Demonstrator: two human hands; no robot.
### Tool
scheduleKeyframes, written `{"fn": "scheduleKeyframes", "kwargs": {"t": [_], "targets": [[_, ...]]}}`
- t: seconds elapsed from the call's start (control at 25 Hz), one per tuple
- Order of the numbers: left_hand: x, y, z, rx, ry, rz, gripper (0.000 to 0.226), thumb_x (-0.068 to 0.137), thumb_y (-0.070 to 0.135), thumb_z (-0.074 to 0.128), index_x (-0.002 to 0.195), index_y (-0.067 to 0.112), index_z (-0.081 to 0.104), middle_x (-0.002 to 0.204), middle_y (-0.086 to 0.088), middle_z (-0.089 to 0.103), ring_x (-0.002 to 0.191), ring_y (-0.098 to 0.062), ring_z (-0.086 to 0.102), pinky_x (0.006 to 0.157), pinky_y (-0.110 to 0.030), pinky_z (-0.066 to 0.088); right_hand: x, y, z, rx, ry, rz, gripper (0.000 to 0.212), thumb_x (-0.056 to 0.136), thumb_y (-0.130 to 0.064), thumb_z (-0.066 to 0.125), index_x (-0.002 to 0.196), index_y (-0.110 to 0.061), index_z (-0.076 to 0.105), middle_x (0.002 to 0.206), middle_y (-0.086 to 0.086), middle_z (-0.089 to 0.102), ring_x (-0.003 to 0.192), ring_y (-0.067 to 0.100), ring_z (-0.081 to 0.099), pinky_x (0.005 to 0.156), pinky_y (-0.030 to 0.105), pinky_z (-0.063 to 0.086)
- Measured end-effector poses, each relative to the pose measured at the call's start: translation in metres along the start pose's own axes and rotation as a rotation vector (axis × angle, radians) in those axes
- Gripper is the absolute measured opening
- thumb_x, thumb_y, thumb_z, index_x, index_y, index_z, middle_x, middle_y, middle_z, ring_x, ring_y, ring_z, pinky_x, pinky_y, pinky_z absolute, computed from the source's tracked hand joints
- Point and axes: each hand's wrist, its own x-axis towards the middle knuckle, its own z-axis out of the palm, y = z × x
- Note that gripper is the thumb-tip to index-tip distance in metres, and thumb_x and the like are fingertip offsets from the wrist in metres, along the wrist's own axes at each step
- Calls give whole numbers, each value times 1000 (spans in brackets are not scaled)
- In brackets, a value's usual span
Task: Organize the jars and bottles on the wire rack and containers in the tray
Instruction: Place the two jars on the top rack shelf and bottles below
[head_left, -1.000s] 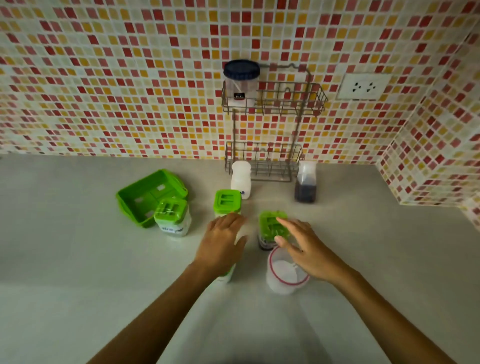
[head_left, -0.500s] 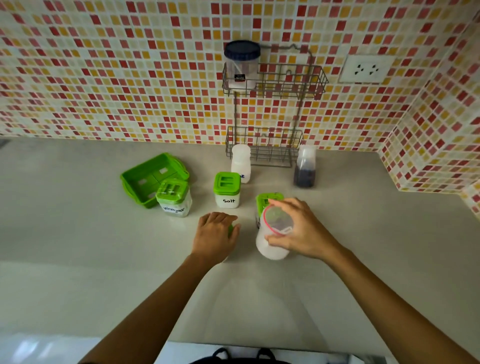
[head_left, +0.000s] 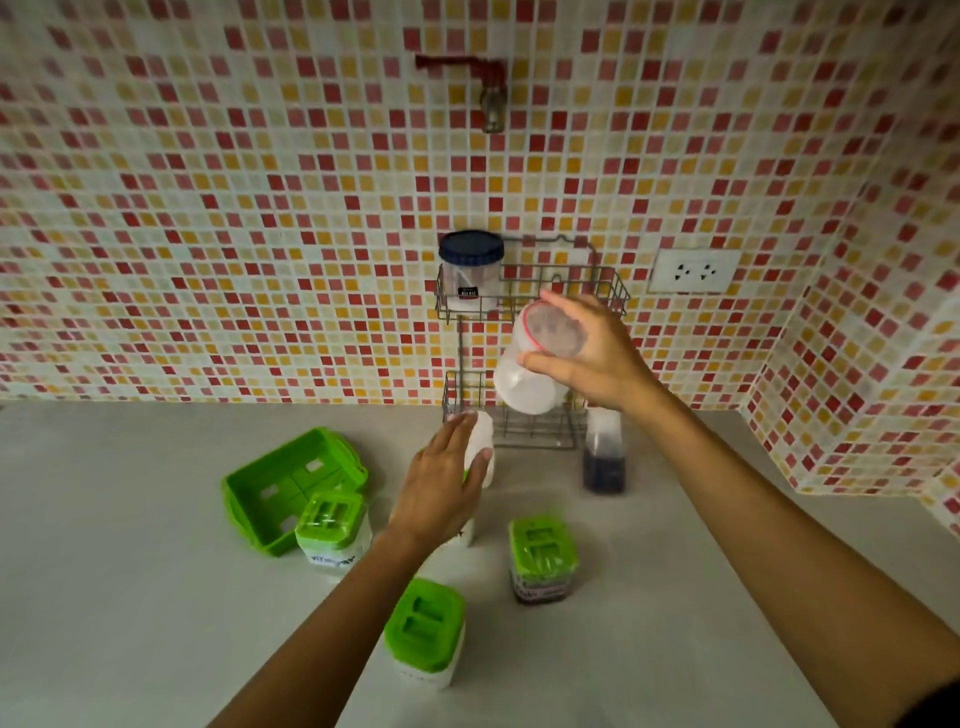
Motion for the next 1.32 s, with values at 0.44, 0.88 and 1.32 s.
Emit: {"fn": "scheduleKeyframes", "kwargs": {"t": [0.44,0.88,1.32], "targets": [[152,3,-40,154,-15,-55,65,97,47,22,147,25,-13,159,6,-17,145,-13,-16,119,-40,1,169,-8,-11,-322,187,22,81,61,-42,80,132,-19,48,135,14,46,122,33,43,98,42,41],[150,-5,-29,182,45,-12,74,96,38,38,147,24,-14,159,5,-17,146,-15,-15,122,-43,7,173,30,19,-268,106,86,94,67,-62,68,144,-26,27,157,14,9,143,35,10,111,47,25],[148,-6,-20,115,125,24,81,91,19,49,148,22,-8,160,3,-9,147,-14,-10,122,-38,10,146,59,17,-128,196,-166,42,86,-19,63,126,-10,52,140,15,37,134,25,29,112,38,29]]}}
